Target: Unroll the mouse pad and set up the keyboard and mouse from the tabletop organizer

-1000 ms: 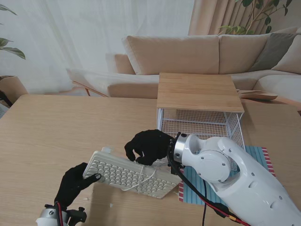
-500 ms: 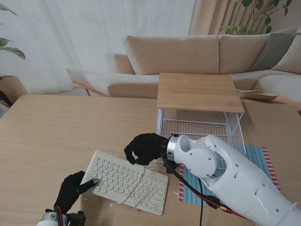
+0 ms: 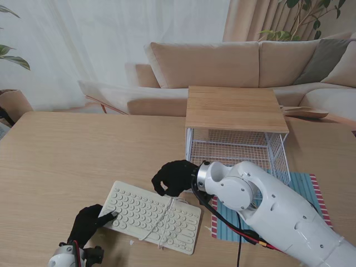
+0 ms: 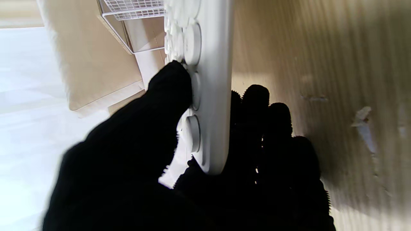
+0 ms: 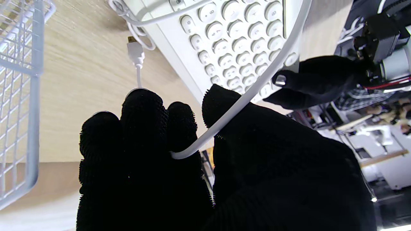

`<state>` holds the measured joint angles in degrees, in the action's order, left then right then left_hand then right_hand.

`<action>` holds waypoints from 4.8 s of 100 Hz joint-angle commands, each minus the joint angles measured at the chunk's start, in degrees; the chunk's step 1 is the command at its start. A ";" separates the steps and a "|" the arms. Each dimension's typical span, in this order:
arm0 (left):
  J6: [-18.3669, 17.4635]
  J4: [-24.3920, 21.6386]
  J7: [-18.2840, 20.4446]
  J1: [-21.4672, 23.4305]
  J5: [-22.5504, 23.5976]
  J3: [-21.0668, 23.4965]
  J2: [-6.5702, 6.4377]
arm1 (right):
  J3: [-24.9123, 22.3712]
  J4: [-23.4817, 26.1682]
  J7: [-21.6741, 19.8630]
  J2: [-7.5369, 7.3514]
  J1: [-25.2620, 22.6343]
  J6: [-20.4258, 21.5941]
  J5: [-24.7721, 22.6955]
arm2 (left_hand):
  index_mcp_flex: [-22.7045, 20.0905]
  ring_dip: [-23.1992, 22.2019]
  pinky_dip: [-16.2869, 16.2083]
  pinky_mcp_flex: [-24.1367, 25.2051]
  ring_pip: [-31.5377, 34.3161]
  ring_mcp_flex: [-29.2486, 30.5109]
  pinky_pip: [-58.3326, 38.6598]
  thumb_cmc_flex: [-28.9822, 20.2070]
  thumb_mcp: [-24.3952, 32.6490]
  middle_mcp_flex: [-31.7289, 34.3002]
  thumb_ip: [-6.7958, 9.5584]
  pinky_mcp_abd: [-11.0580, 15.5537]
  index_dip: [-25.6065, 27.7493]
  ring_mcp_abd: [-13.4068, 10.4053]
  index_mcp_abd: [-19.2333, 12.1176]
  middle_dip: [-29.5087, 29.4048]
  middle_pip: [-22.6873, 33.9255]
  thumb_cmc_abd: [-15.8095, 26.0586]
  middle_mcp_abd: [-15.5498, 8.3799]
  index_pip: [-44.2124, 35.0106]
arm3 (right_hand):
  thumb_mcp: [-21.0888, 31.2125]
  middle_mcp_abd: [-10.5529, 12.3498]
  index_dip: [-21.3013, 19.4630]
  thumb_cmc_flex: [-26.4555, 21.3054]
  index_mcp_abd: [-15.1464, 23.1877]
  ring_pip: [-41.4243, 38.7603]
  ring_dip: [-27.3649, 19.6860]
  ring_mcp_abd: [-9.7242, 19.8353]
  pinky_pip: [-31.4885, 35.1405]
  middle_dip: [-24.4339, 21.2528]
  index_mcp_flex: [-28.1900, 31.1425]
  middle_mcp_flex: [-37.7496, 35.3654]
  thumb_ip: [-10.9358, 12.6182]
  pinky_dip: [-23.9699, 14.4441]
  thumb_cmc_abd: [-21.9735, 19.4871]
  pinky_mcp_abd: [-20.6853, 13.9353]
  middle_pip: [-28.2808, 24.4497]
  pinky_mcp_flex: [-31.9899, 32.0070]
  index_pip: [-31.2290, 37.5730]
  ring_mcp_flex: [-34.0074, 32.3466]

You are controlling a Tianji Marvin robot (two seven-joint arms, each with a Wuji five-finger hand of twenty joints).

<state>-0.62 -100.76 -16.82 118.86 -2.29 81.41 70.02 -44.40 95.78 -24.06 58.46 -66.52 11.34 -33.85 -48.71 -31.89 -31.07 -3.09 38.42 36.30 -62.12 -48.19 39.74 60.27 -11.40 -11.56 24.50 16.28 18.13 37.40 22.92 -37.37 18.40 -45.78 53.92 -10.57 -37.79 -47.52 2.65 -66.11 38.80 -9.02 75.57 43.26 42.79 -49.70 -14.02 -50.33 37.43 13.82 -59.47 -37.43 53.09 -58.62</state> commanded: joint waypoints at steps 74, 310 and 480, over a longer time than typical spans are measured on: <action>7.19 0.66 -5.32 -0.69 5.07 -1.43 1.45 | -3.74 0.12 3.11 0.65 -3.03 3.23 -3.70 | -5.60 0.21 -1.04 0.96 0.48 -0.10 -0.01 -7.33 8.39 1.74 1.34 -6.99 -2.93 4.80 -7.81 -1.24 0.87 0.70 -4.30 -5.27 | -15.46 3.37 9.12 26.34 -3.50 37.65 -19.61 1.28 -24.14 -25.79 -24.52 35.99 9.08 14.19 -11.52 -6.09 25.30 33.42 -37.12 40.27; -10.87 -0.86 9.77 -15.43 21.98 -5.93 -4.25 | -36.03 23.06 11.28 1.45 -42.21 2.69 -14.13 | 34.21 6.28 6.95 7.23 -27.01 -32.28 33.50 18.27 -6.00 -49.00 6.12 -4.73 -10.18 -6.88 -15.06 -24.51 -8.44 10.35 -9.77 24.17 | -25.61 -0.40 8.08 18.09 -7.03 31.42 -16.94 -2.16 -25.50 -23.64 -13.31 23.55 10.77 12.36 -21.61 -3.84 20.76 29.43 -31.24 33.11; -11.86 3.46 10.93 -18.92 15.57 -8.62 -3.76 | -31.44 7.54 7.68 0.59 -34.13 -7.01 -18.41 | 36.02 6.96 9.73 7.42 -25.41 -32.04 28.81 17.87 -5.14 -48.94 6.18 -4.49 -9.89 -6.86 -14.08 -24.23 -8.02 10.08 -9.80 23.74 | -22.95 0.76 6.27 16.94 -7.67 31.89 -17.00 -1.92 -25.38 -23.05 -12.25 24.74 10.95 15.50 -22.15 -4.76 20.09 32.00 -31.69 35.03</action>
<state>-12.77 -97.29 -6.49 99.88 13.36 72.92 65.99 -75.74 103.57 -16.03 58.74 -101.32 4.24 -52.01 -13.88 -25.58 -22.14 3.90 12.78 4.67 -31.11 -32.29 34.61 10.93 -7.44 -16.06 14.19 10.46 4.29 12.75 14.99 -28.12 9.44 -21.43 29.28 -10.20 -31.63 -30.36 -4.58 -34.68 22.34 -11.17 52.46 20.45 30.94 -26.59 -6.63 -35.71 17.55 8.11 -40.32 -7.37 21.58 -25.61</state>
